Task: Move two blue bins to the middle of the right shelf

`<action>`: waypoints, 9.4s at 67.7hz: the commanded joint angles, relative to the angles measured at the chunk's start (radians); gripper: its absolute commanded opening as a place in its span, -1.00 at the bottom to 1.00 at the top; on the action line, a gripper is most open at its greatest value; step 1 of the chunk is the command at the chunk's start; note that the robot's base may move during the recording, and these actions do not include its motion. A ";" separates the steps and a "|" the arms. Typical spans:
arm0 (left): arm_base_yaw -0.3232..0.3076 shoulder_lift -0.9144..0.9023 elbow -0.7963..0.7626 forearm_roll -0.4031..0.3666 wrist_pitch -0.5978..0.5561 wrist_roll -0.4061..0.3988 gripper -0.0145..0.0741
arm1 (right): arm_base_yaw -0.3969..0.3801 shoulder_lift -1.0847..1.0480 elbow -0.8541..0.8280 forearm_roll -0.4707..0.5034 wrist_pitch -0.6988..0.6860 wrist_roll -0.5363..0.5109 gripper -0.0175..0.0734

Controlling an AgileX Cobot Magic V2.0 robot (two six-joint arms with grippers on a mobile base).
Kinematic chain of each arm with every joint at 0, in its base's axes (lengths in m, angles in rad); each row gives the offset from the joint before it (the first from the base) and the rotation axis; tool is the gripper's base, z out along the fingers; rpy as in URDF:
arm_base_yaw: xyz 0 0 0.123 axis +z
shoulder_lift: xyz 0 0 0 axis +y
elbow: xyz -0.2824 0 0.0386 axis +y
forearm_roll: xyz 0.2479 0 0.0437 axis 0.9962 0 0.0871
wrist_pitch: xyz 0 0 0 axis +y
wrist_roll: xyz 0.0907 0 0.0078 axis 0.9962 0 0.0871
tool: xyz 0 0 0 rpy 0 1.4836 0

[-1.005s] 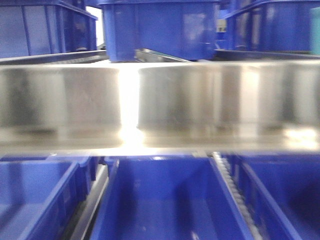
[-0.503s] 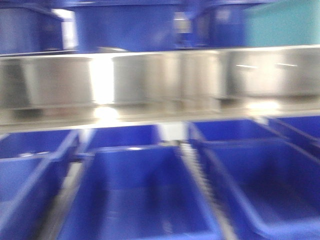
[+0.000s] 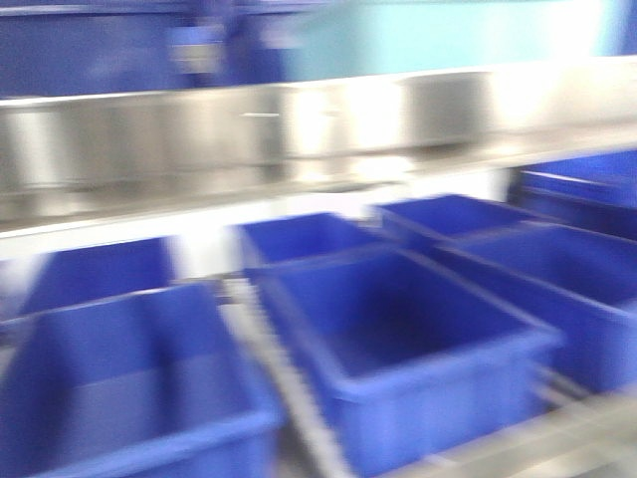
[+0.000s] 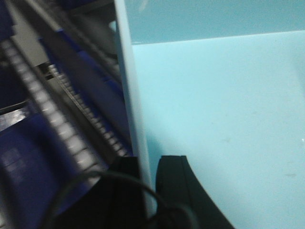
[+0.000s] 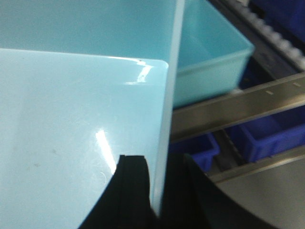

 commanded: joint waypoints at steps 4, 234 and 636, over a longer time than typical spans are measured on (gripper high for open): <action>-0.014 -0.019 -0.015 -0.052 -0.057 0.012 -0.92 | 0.001 -0.003 -0.010 -0.006 -0.053 -0.011 -0.95; -0.014 -0.019 -0.015 -0.034 -0.057 0.012 -0.92 | 0.001 -0.003 -0.010 -0.006 -0.053 -0.011 -0.95; -0.014 -0.019 -0.015 -0.008 -0.057 0.012 -0.92 | 0.001 -0.003 -0.010 -0.006 -0.064 -0.011 -0.95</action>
